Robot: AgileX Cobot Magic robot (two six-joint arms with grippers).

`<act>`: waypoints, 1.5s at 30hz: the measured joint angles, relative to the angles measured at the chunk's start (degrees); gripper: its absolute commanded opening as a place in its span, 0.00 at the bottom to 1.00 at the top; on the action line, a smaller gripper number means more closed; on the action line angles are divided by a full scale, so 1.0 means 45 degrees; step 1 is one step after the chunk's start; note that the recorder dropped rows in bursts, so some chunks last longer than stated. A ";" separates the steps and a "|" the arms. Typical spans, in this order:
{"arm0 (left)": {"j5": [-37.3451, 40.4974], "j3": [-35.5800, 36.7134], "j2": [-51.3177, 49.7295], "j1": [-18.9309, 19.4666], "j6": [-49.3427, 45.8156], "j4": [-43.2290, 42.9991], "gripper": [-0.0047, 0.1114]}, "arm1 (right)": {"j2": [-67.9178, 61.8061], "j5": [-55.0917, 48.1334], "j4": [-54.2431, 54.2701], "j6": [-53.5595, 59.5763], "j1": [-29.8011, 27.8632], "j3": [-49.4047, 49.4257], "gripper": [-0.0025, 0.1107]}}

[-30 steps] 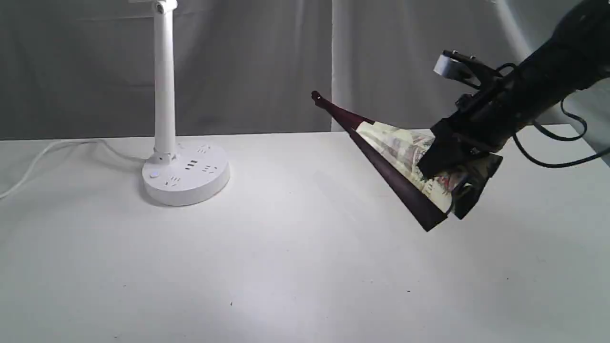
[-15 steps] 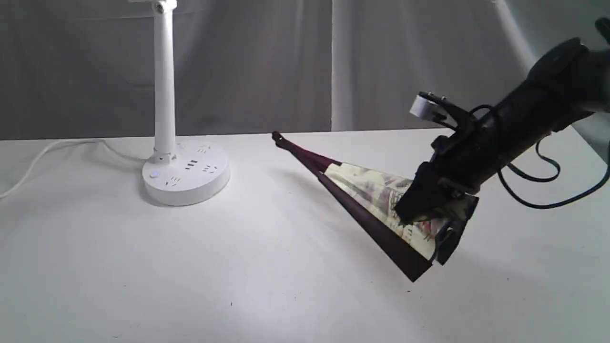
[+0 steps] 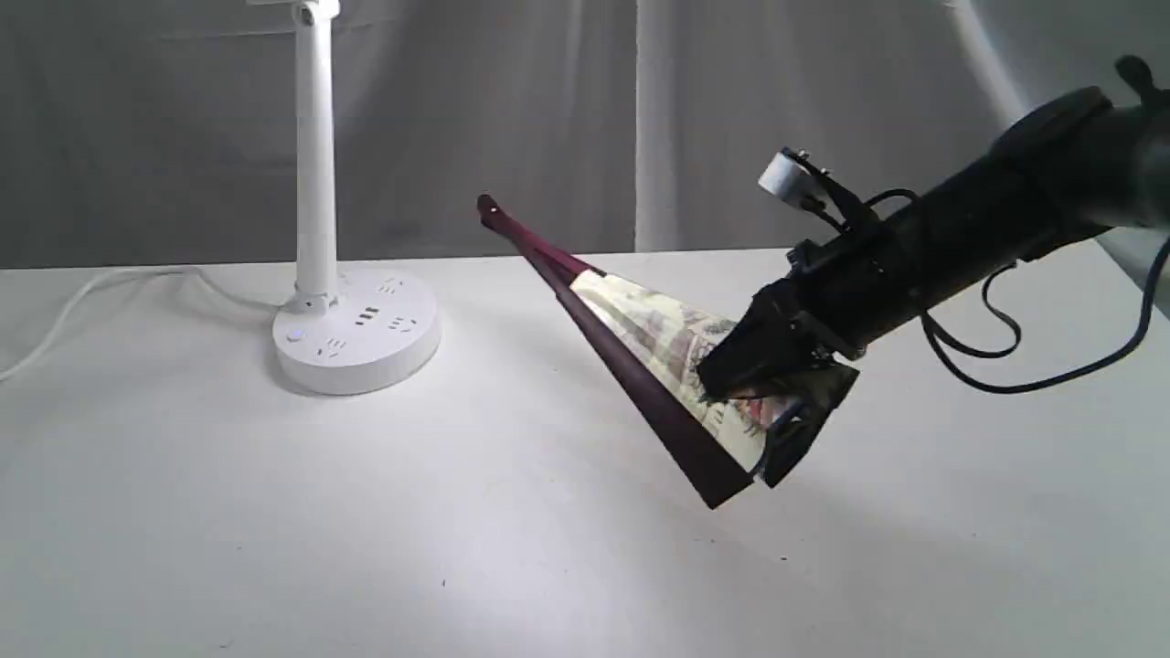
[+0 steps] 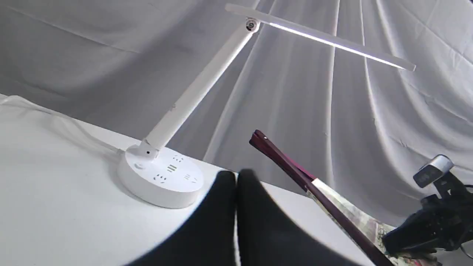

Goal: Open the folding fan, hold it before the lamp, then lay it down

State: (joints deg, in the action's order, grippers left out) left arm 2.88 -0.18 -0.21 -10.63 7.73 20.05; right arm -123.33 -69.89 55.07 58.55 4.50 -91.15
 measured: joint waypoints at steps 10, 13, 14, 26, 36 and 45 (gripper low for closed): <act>-0.3064 0.0000 0.0000 0.0000 -0.1954 -0.2864 0.04 | 0.0000 0.0000 0.0449 0.0370 0.0386 0.0000 0.02; -0.4586 0.0000 0.0000 0.0000 -0.2001 -0.3453 0.04 | 0.0000 0.0000 0.0560 0.0370 0.0384 0.0000 0.02; -0.4821 0.0000 0.0000 0.0000 -0.2001 -0.3487 0.04 | 0.0000 0.0000 0.0589 0.0370 0.0384 0.0000 0.02; -0.5946 -0.2872 -0.4689 0.0000 -0.1952 -0.4338 0.04 | 0.0000 0.0049 0.1267 0.0294 0.0391 0.0000 0.02; -0.6116 -0.5530 -1.1804 0.0000 -0.1131 -0.7815 0.04 | 0.0000 0.0049 -0.0993 0.1092 0.0764 0.0000 0.02; -0.4037 -0.7318 -1.5671 -0.0018 0.0386 -0.5172 0.04 | 0.0000 0.0049 -0.2032 0.4501 0.1980 0.0000 0.02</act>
State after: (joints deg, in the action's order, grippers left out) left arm -15.28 -33.11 -70.73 -10.71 9.46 -3.22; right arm -123.33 -69.67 45.92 78.80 13.41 -91.15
